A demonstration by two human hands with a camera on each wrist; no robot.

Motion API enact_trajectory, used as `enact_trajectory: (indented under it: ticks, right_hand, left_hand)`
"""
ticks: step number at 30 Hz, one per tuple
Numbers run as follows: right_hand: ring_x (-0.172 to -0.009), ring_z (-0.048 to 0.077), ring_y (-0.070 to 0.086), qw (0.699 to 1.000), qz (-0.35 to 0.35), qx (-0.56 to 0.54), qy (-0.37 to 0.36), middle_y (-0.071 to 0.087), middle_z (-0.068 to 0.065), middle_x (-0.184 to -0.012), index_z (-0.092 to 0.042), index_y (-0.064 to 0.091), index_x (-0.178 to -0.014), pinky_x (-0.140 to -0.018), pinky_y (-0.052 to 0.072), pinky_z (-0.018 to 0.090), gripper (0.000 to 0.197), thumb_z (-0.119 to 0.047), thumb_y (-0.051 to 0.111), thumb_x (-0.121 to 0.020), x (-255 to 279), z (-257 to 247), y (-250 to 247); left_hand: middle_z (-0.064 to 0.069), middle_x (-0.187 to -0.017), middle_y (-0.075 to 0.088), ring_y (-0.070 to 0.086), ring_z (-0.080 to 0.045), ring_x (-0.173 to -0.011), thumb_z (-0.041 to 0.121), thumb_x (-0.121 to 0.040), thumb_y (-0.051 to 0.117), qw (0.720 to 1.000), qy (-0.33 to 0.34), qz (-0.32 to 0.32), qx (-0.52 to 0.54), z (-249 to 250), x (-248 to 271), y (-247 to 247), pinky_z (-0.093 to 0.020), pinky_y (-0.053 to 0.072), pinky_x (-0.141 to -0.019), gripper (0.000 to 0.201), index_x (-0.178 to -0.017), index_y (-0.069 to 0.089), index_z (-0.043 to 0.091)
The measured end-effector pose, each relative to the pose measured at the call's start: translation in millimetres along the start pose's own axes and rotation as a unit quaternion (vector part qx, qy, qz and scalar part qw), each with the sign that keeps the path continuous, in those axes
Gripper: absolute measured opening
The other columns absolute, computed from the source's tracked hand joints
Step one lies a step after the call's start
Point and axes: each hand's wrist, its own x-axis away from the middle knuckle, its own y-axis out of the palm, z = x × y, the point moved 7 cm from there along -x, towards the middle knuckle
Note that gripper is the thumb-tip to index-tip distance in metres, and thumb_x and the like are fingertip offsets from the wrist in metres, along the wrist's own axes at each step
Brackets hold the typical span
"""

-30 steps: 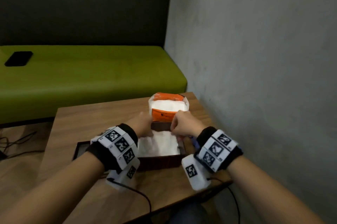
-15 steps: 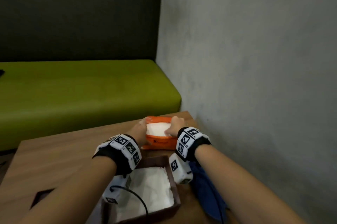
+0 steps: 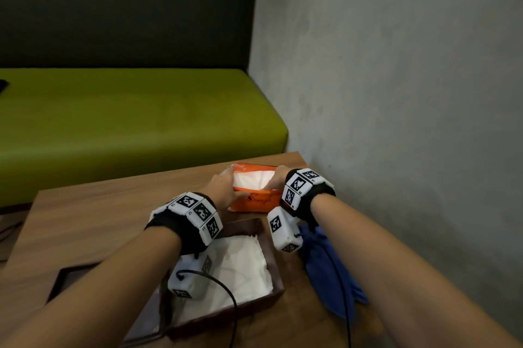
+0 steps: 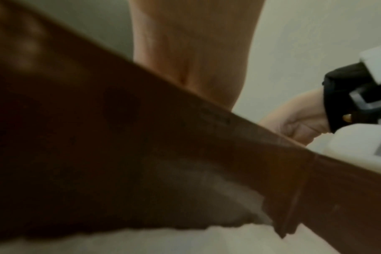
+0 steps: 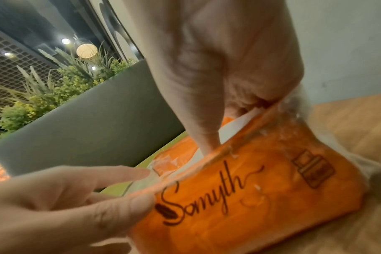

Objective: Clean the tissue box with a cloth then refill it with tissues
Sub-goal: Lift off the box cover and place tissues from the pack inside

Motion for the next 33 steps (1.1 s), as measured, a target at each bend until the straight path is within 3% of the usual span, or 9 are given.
enact_trajectory:
  ticks: [4, 8, 10, 12, 14, 18, 23, 29, 33]
  right_hand:
    - [-0.081, 0.021, 0.063, 1.0, -0.029, -0.003, 0.003, 0.065, -0.005, -0.079, -0.021, 0.054, -0.046, -0.081, 0.055, 0.042, 0.035, -0.039, 0.082, -0.059, -4.8, 0.8, 4.7]
    - [-0.059, 0.007, 0.054, 0.999, -0.027, -0.024, -0.021, 0.068, -0.003, -0.084, -0.024, 0.051, -0.05, -0.05, 0.037, 0.018, 0.036, -0.035, 0.078, -0.071, 7.2, 2.2, 0.4]
    - [-0.07, 0.012, 0.057, 0.998, -0.045, -0.047, -0.025, 0.064, 0.003, -0.099, -0.019, 0.06, -0.071, -0.054, 0.038, 0.021, 0.026, -0.038, 0.077, -0.071, 16.2, 1.8, -3.1]
    - [-0.1, 0.023, 0.057, 0.996, -0.059, -0.065, -0.016, 0.058, 0.008, -0.117, -0.011, 0.057, -0.113, -0.073, 0.043, 0.028, 0.053, -0.038, 0.077, -0.072, 16.5, 1.5, -0.9]
    - [-0.111, 0.026, 0.053, 0.994, -0.073, -0.077, -0.001, 0.055, 0.009, -0.125, -0.007, 0.047, -0.128, -0.083, 0.044, 0.031, 0.071, -0.036, 0.078, -0.072, 13.9, 3.3, 2.6]
    - [-0.083, 0.02, 0.058, 0.996, -0.059, -0.07, -0.002, 0.06, 0.002, -0.098, -0.02, 0.06, -0.108, -0.063, 0.044, 0.026, 0.057, -0.047, 0.078, -0.061, 14.9, 4.9, 2.8]
    - [-0.092, 0.024, 0.057, 0.997, -0.053, -0.05, -0.014, 0.059, 0.005, -0.101, -0.011, 0.056, -0.115, -0.078, 0.047, 0.032, 0.061, -0.044, 0.07, -0.065, 14.9, -2.0, 2.2]
    - [-0.108, 0.027, 0.053, 0.988, -0.055, -0.133, -0.055, 0.053, 0.012, -0.128, -0.004, 0.044, -0.129, -0.086, 0.048, 0.035, 0.069, -0.033, 0.072, -0.072, 16.3, -2.5, 0.0]
    - [-0.078, 0.017, 0.057, 0.973, 0.068, -0.185, -0.122, 0.064, 0.006, -0.096, -0.005, 0.063, -0.105, -0.053, 0.043, 0.012, 0.049, -0.033, 0.079, -0.068, 26.5, -3.9, -21.7]
  left_hand:
    - [-0.02, -0.143, 0.042, 0.04, -0.036, -0.131, 0.024, -0.094, 0.047, 1.0, -0.015, 0.013, 0.005, -6.8, -2.9, -1.4, -0.038, 0.033, -0.105, 0.058, -0.143, 0.021, 0.008]
    - [-0.022, -0.136, 0.048, 0.044, -0.036, -0.127, 0.02, -0.089, 0.056, 0.999, -0.028, 0.016, 0.011, -11.5, -3.1, -0.2, -0.041, 0.038, -0.103, 0.062, -0.141, 0.024, 0.008]
    - [-0.022, -0.135, 0.048, 0.046, -0.036, -0.125, 0.021, -0.088, 0.059, 0.999, -0.028, 0.02, 0.017, -12.0, -2.8, -0.4, -0.041, 0.039, -0.101, 0.063, -0.14, 0.025, 0.009]
    - [-0.023, -0.133, 0.049, 0.048, -0.036, -0.122, 0.022, -0.087, 0.06, 0.999, -0.028, 0.021, 0.023, -14.2, -3.4, 0.0, -0.041, 0.041, -0.099, 0.063, -0.139, 0.027, 0.01]
    - [-0.024, -0.13, 0.05, 0.049, -0.037, -0.119, 0.023, -0.086, 0.061, 0.999, -0.027, 0.019, 0.027, -16.1, -3.5, 0.2, -0.042, 0.042, -0.097, 0.062, -0.138, 0.029, 0.011]
    - [-0.024, -0.13, 0.051, 0.048, -0.037, -0.119, 0.024, -0.083, 0.064, 0.999, -0.026, 0.022, 0.035, -18.9, -4.3, 0.2, -0.042, 0.042, -0.097, 0.063, -0.135, 0.031, 0.01]
    - [-0.025, -0.131, 0.049, 0.045, -0.037, -0.123, 0.025, -0.082, 0.066, 0.999, -0.029, 0.018, 0.038, -20.7, -4.9, 2.0, -0.043, 0.04, -0.099, 0.066, -0.134, 0.03, 0.008]
    - [-0.027, -0.129, 0.051, 0.048, -0.04, -0.119, 0.023, -0.08, 0.068, 0.998, -0.031, 0.022, 0.047, -21.5, -4.7, -0.2, -0.043, 0.042, -0.097, 0.07, -0.135, 0.028, 0.005]
    - [-0.027, -0.126, 0.053, 0.048, -0.041, -0.118, 0.024, -0.078, 0.071, 0.997, -0.033, 0.031, 0.058, -21.8, -0.9, -4.8, -0.041, 0.041, -0.093, 0.069, -0.13, 0.031, 0.002]
